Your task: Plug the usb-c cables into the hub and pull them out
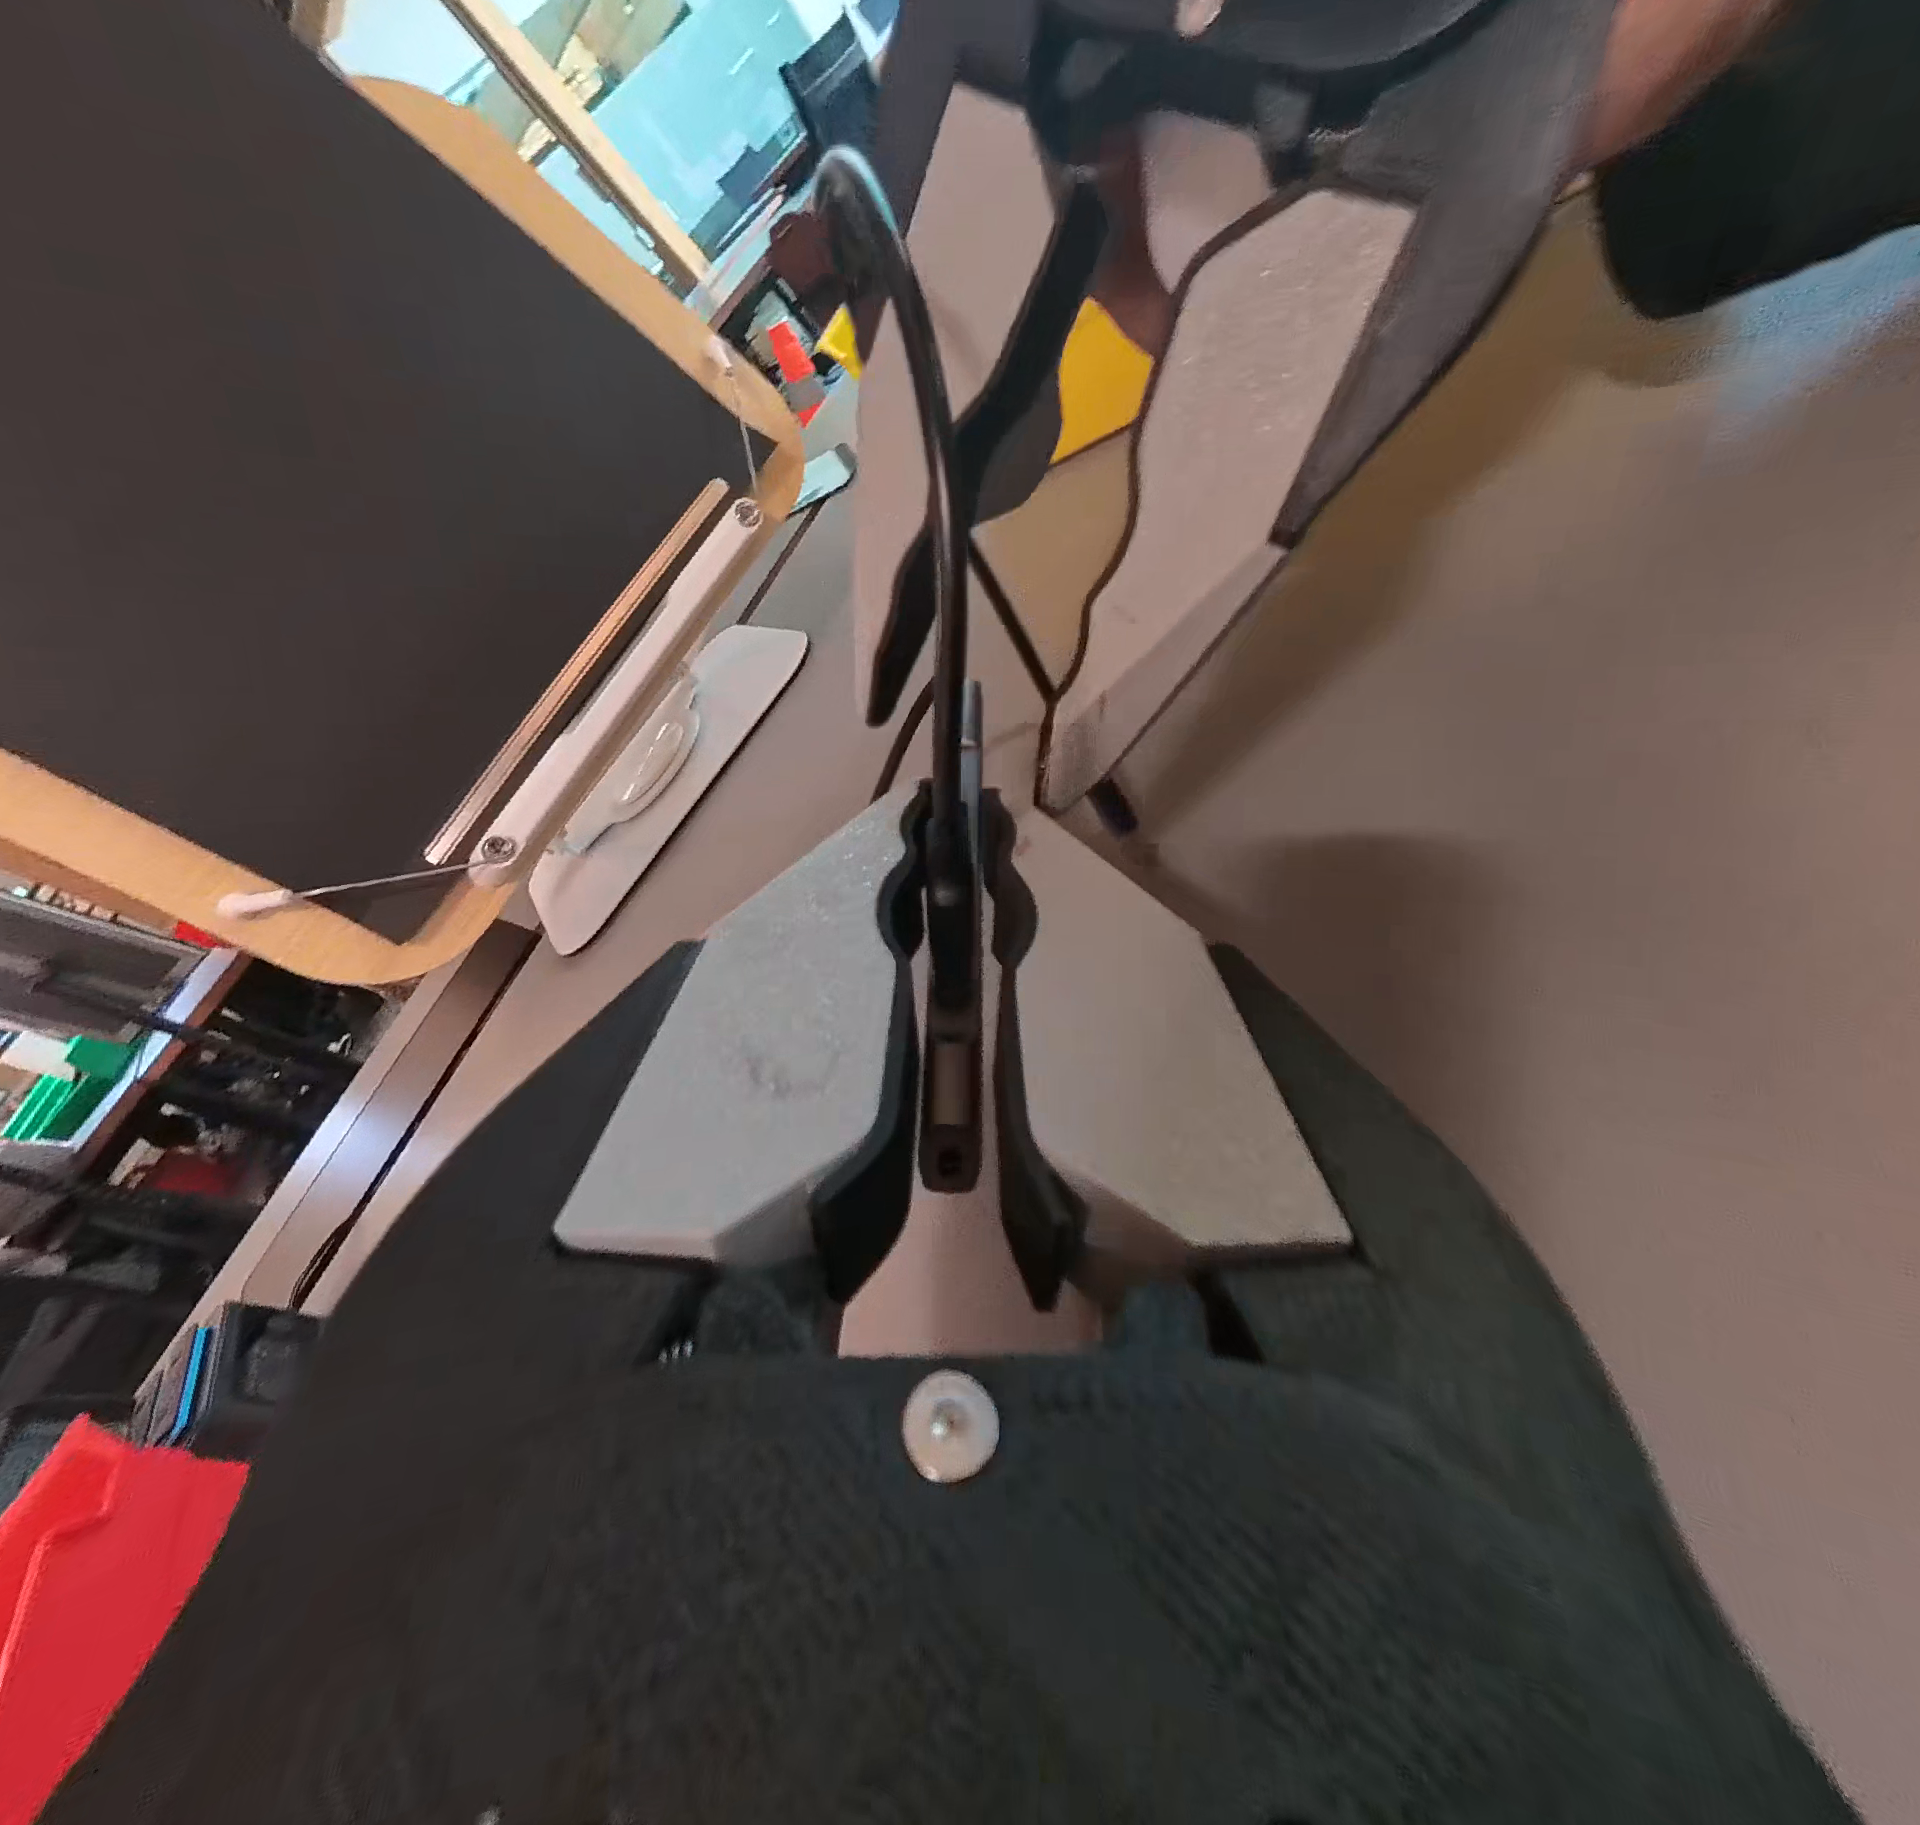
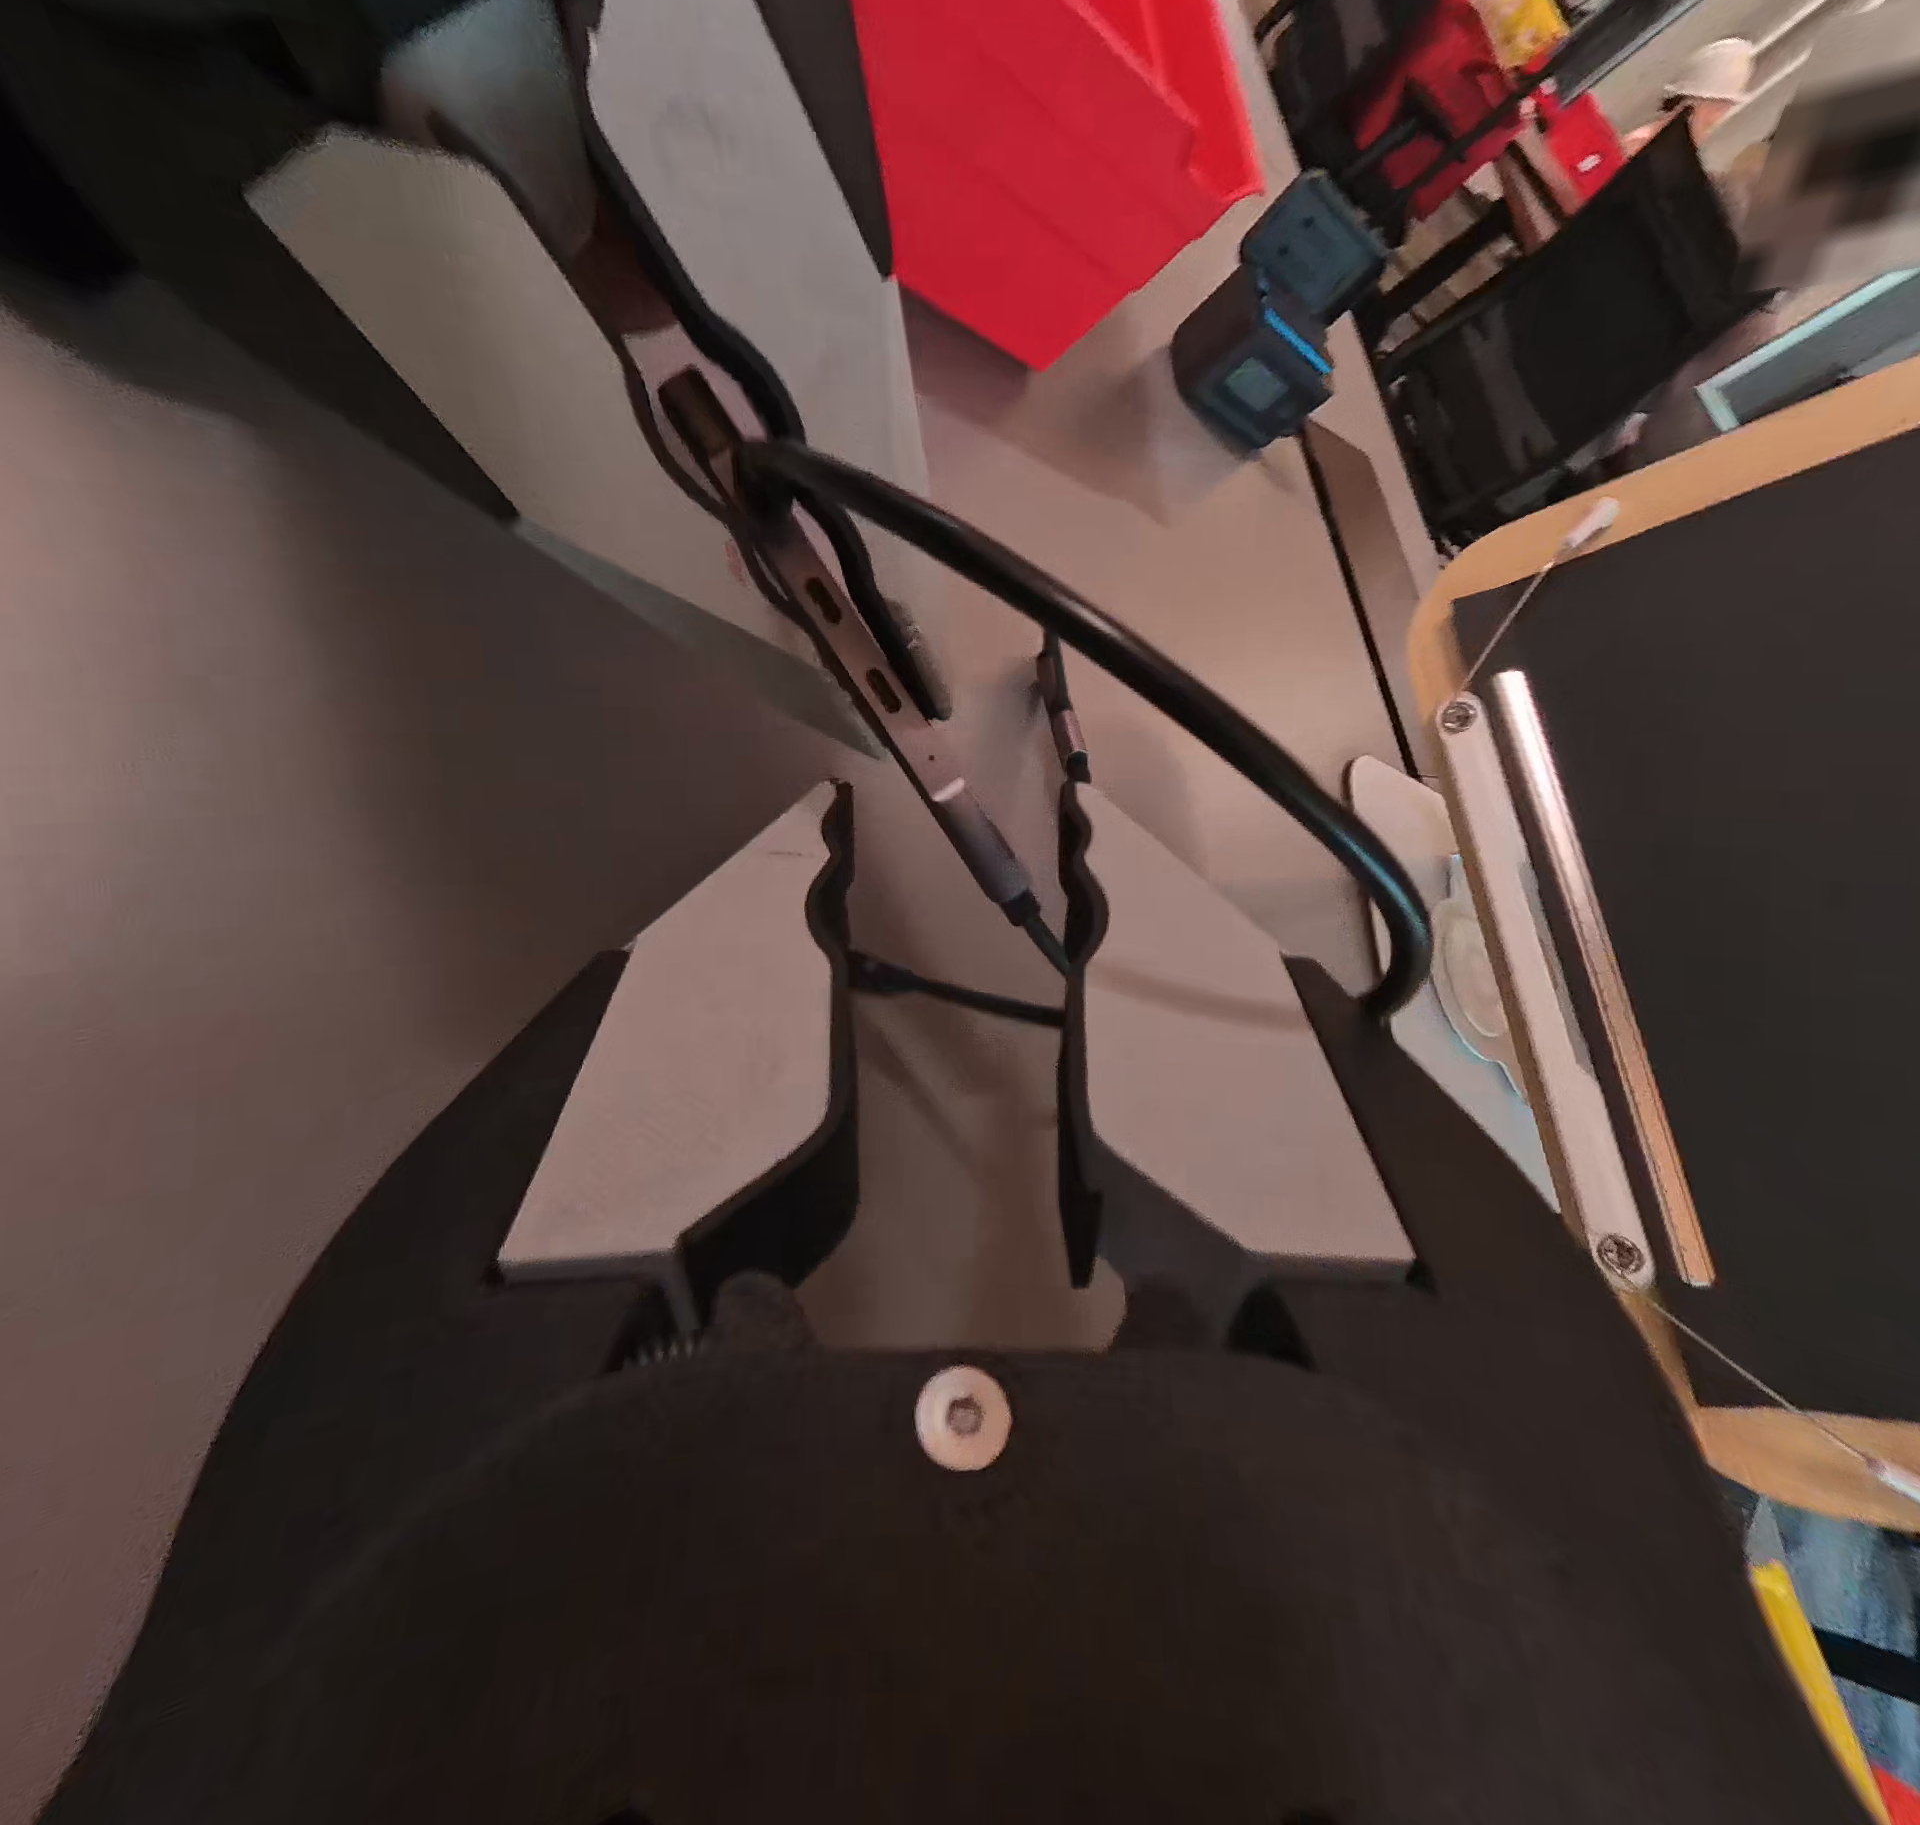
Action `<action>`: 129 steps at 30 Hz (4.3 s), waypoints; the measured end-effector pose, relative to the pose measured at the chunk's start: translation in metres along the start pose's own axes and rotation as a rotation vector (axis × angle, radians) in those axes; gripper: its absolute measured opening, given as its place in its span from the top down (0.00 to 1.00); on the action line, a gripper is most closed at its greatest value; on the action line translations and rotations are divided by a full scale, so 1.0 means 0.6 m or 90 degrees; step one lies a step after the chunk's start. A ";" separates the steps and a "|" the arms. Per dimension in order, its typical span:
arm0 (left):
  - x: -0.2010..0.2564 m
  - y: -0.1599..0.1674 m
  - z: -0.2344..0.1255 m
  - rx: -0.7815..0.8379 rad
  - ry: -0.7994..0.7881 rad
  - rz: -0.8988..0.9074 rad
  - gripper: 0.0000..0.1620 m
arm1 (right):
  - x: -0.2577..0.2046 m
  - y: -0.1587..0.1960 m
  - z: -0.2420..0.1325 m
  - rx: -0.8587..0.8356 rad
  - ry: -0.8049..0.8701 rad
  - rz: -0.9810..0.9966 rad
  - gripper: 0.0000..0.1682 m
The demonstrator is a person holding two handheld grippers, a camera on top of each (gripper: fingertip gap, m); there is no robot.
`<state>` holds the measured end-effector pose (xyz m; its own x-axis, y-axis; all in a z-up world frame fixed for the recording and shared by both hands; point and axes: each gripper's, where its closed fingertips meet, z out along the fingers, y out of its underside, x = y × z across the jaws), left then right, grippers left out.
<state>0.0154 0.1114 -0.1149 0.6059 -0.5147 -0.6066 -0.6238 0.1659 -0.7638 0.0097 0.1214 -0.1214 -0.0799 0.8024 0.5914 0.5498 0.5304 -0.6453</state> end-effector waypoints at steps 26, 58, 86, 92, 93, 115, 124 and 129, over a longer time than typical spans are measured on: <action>-0.001 0.017 -0.040 0.045 0.075 -0.107 0.86 | -0.040 0.008 -0.021 0.041 -0.165 -0.051 0.97; 0.061 -0.050 -0.043 0.170 0.155 -0.068 0.95 | -0.080 -0.011 -0.050 0.071 -0.303 -0.012 0.96; -0.017 -0.020 -0.011 0.000 -0.150 0.167 0.95 | -0.047 -0.100 -0.081 0.279 -0.164 0.422 0.83; -0.026 -0.009 -0.009 -0.044 -0.191 0.227 0.95 | -0.040 -0.099 -0.066 0.286 -0.156 0.475 0.95; -0.026 -0.007 -0.008 -0.051 -0.194 0.236 0.95 | -0.040 -0.096 -0.064 0.283 -0.147 0.469 0.96; -0.010 -0.006 -0.001 -0.050 -0.171 0.269 0.96 | -0.037 -0.051 -0.082 0.186 -0.055 0.247 0.87; 0.014 -0.023 -0.007 0.010 -0.099 0.216 0.95 | -0.001 0.006 -0.025 0.054 0.047 0.042 0.81; 0.023 -0.039 -0.018 0.059 -0.070 0.199 0.95 | -0.010 -0.002 -0.013 0.086 0.008 -0.006 0.92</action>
<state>0.0331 0.0914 -0.1029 0.4444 -0.3344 -0.8311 -0.7437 0.3795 -0.5503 0.0159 0.1139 -0.1202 -0.0736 0.7941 0.6034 0.4316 0.5708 -0.6985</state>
